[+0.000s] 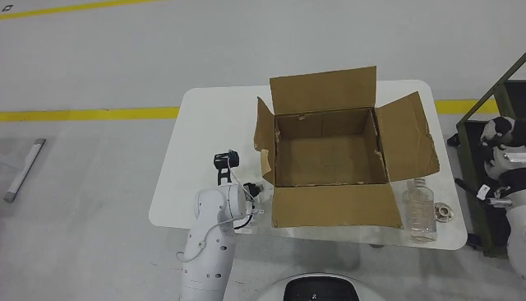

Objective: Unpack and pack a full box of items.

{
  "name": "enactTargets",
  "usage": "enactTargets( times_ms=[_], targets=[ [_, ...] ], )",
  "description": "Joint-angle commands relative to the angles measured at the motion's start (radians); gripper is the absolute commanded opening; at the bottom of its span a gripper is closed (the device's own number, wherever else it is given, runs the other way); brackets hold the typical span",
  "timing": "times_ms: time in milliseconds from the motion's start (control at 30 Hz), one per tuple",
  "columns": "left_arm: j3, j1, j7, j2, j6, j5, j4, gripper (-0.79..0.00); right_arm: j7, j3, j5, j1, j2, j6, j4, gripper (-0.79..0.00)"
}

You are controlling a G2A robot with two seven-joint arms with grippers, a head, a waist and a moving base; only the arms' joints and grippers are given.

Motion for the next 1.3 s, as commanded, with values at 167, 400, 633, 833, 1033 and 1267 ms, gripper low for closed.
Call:
enactTargets(
  times_ms=[167, 400, 633, 833, 1033, 1267],
  targets=[
    [-0.020, 0.024, 0.017, 0.004, -0.023, -0.033, -0.018, 0.000, 0.084, -0.061, -0.001, 0.110, 0.007, -0.041, 0.042, -0.785],
    [-0.071, 0.064, -0.109, 0.018, -0.099, -0.057, -0.091, 0.000, 0.146, -0.108, -0.020, 0.174, 0.010, -0.020, 0.099, -0.785],
    [-0.061, 0.068, -0.155, 0.024, -0.126, -0.073, -0.072, 0.000, 0.176, -0.149, -0.024, 0.219, 0.012, -0.027, 0.134, -0.785],
    [-0.023, 0.065, -0.121, 0.023, -0.118, -0.066, -0.030, 0.000, 0.202, -0.171, -0.023, 0.235, 0.013, -0.024, 0.150, -0.785],
    [-0.010, 0.036, -0.092, 0.024, -0.098, -0.045, 0.041, 0.000, 0.212, -0.179, -0.025, 0.226, 0.014, -0.013, 0.144, -0.785],
    [0.001, 0.008, -0.097, 0.023, -0.090, -0.057, 0.104, 0.000, 0.199, -0.180, -0.018, 0.204, 0.015, -0.022, 0.124, -0.785]
  ],
)
